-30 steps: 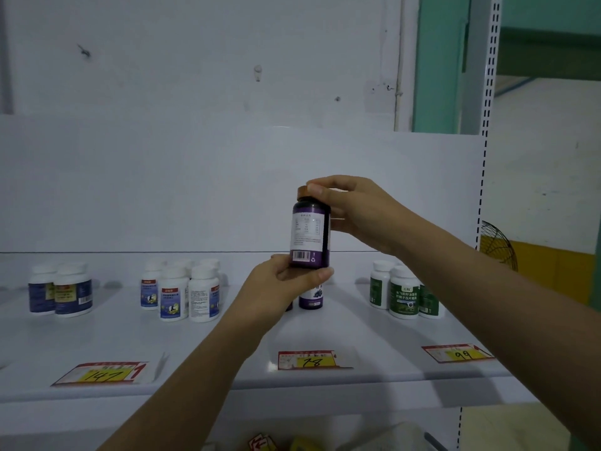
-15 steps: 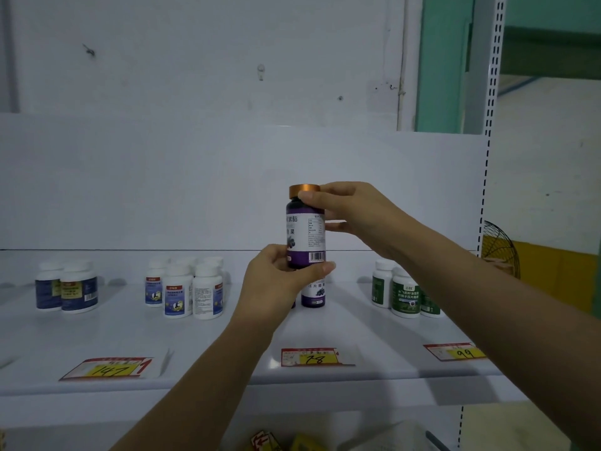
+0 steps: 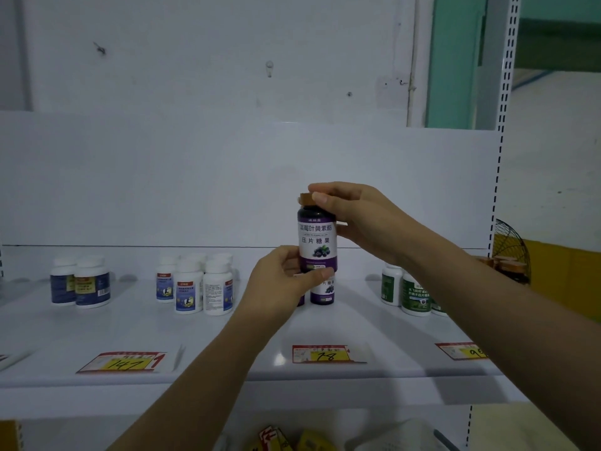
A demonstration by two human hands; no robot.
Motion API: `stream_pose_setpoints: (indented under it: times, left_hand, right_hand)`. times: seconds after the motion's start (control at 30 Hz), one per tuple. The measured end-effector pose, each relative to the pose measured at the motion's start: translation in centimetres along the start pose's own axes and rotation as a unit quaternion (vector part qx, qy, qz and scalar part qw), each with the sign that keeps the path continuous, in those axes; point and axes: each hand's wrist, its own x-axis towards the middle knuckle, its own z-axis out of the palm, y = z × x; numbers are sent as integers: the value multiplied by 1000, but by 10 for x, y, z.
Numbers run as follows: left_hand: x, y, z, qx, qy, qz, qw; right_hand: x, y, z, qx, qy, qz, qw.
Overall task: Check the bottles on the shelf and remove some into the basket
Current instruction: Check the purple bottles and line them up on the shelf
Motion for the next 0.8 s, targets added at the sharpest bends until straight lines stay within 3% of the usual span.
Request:
stream_pose_setpoints:
  times: [0.07, 0.17, 0.33, 0.43, 0.53, 0.67, 0.73, 0.8]
  left_hand:
    - [2, -2, 3, 18, 33, 21, 999]
    - [10, -7, -1, 51, 92, 68, 992]
    - [26, 4, -11, 102, 155, 186, 965]
    - [30, 14, -13, 131, 174, 222, 951]
    - [33, 27, -16, 142, 154, 238, 948]
    - [26, 45, -19, 114, 21, 158, 981]
    - [22, 49, -15, 79, -38, 92, 992]
    - [20, 48, -8, 6, -81, 8, 997]
  right_hand:
    - [-5, -1, 3, -8, -28, -10, 1000]
    - [-13, -7, 7, -103, -23, -55, 993]
    - [-29, -9, 19, -211, 42, -221, 951]
    - [-34, -8, 22, -277, 102, -311, 904]
    - [-34, -14, 19, -243, 111, -323, 908]
    - [-19, -41, 5, -124, 108, -188, 968]
    - [-2, -50, -7, -35, 91, -46, 994]
    - [12, -49, -17, 18, 64, 112, 992]
